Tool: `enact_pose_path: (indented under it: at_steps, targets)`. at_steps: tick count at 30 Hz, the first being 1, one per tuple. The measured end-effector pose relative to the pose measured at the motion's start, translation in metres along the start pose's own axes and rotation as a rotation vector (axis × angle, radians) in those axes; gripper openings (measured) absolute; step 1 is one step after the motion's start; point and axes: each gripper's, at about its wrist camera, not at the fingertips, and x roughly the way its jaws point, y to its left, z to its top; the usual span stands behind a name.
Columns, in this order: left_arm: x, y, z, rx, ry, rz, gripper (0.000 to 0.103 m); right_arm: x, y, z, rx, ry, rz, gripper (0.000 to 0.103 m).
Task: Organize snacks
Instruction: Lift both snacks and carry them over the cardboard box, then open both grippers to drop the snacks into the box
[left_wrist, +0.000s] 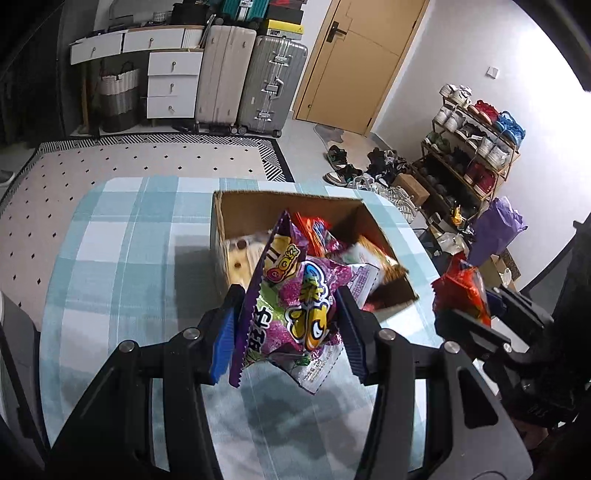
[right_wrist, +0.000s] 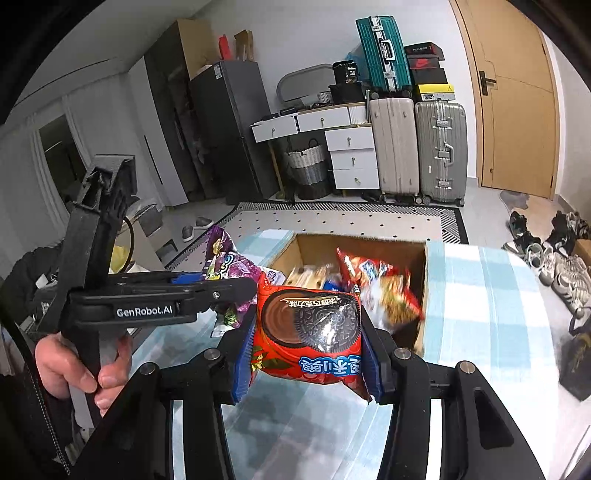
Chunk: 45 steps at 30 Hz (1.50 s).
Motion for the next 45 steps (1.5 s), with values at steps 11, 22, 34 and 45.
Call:
enact_pose_path:
  at_steps: [11,22,34,45]
  targets:
    - [0.029,-0.001,0.042,0.053,0.027,0.018,0.047,0.047,-0.017,0.046,-0.026,0.032,-0.008,0.048]
    - [0.064,-0.007,0.057,0.082,0.068,0.025,0.047,0.09,-0.052,0.063,0.02,0.031,-0.033,0.049]
    - [0.095,0.004,0.06,0.054,0.123,0.027,0.084,0.113,-0.078,0.059,0.031,-0.015,-0.075,0.088]
    - [0.073,-0.003,0.054,0.079,0.093,0.06,0.085,0.083,-0.094,0.056,0.063,-0.067,-0.086,0.088]
